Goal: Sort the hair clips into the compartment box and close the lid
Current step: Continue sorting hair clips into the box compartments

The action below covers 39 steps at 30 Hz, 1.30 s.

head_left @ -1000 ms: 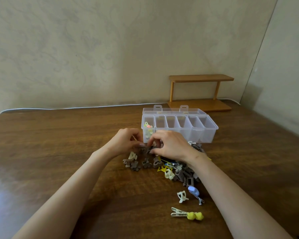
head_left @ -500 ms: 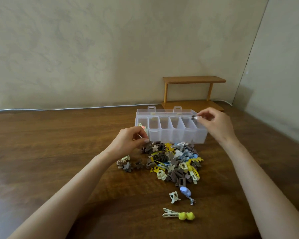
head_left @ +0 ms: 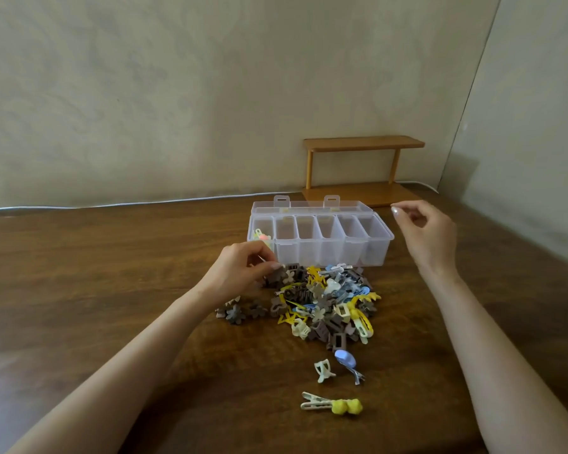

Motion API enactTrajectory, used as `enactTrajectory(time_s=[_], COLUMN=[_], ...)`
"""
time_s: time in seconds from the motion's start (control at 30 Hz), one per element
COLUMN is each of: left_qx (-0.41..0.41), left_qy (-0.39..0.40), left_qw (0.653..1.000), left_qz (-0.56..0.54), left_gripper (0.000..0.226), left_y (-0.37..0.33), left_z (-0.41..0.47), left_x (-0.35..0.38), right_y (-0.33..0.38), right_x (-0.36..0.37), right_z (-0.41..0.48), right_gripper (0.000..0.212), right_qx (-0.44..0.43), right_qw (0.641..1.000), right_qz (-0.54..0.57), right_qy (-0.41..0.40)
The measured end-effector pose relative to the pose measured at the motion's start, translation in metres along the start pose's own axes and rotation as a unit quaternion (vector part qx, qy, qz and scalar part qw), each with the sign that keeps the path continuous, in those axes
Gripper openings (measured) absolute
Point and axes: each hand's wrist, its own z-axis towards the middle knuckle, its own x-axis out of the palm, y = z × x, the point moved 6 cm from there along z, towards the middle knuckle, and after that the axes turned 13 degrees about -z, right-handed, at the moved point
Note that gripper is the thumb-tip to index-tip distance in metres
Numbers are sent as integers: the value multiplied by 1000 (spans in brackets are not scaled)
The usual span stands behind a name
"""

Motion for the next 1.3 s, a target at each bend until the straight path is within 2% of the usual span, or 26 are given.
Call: enactTrajectory(time_s=[0.07, 0.17, 0.27, 0.37, 0.47, 0.6, 0.67, 0.77, 0.83, 0.97, 1.07, 1.3], left_qx=[-12, -43, -52, -46, -32, -23, -15, 19, 52, 40, 29, 32], left_qy=[-1, -8, -3, 8, -9, -11, -13, -67, -97, -80, -71, -56], left_qw=[999, 990, 978, 976, 977, 975, 981, 997, 989, 973, 968, 969], left_qz=[-36, -137, -201, -212, -211, -221, -192, -32, 97, 214, 240, 239], left_gripper=[11, 11, 14, 16, 16, 14, 10, 8, 10, 14, 16, 17], left_y=[-1, -2, -8, -12, -15, -16, -16, -15, -14, -3, 2, 6], left_z=[0, 0, -3, -5, -5, -6, -5, -6, -8, -8, -7, -5], left_x=[2, 5, 10, 16, 17, 20, 19, 11, 8, 8, 7, 9], right_y=[21, 59, 81, 87, 87, 83, 82, 71, 56, 22, 5, -10], right_x=[-1, 19, 42, 54, 57, 59, 57, 44, 30, 7, 5, 16], right_z=[-11, -34, -58, -69, -73, -72, -69, -54, -40, -16, -8, -5], right_gripper=[10, 5, 23, 37, 39, 18, 12, 6, 5, 5, 6, 12], right_qx=[-34, -96, -136, -170, -178, -179, -174, -133, -90, -10, 11, 11], right_qw=[998, 974, 939, 928, 926, 927, 931, 956, 975, 994, 999, 996], right_qz=[55, 115, 113, 84, 79, 69, 68, 78, 84, 78, 23, -68], right_qy=[19, 172, 295, 321, 323, 323, 313, 250, 187, 74, 48, 57])
